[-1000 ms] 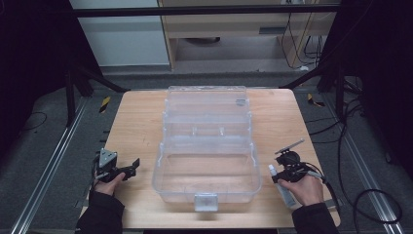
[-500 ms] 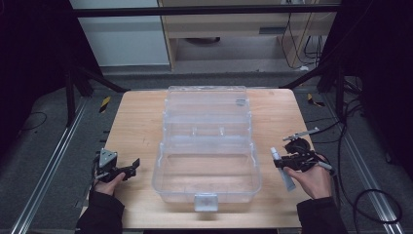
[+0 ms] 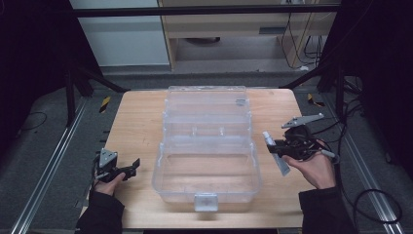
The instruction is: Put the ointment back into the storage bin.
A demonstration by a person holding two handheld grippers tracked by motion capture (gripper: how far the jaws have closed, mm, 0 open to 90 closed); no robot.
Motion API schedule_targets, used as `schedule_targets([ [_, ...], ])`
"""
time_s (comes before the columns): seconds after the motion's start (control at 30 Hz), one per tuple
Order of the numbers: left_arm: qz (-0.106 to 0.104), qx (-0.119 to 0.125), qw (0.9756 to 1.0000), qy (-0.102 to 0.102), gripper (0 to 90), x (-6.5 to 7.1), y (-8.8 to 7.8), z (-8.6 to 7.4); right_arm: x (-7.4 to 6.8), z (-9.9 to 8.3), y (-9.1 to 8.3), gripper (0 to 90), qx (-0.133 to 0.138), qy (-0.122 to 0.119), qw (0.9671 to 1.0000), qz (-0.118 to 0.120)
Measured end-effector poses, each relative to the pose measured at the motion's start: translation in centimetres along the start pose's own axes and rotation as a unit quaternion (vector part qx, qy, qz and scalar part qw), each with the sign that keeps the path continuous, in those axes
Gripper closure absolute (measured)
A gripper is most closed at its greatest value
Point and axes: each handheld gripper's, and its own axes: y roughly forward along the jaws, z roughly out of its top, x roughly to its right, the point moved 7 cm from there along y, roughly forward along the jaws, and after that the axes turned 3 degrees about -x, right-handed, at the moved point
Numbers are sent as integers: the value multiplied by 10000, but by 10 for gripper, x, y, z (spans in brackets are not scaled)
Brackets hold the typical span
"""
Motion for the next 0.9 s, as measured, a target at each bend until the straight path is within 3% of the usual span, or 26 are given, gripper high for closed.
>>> schedule_targets([
  [0.2,-4,8,10000,-5,27,0,0,0,-14,20,-3,698,138,-388,9989,225],
  [0.3,-3,-4,10000,0,27,0,0,0,-25,31,-2,698,62,-665,9971,373],
  [0.63,-13,9,10000,-11,26,0,0,0,-45,46,11,698,-300,-1208,9896,726],
  [0.8,-11,7,10000,-8,27,0,0,0,-56,47,20,698,-512,-1594,9809,994],
  [0.9,-13,6,10000,-8,27,0,0,0,-64,47,26,698,-699,-1840,9738,1138],
])
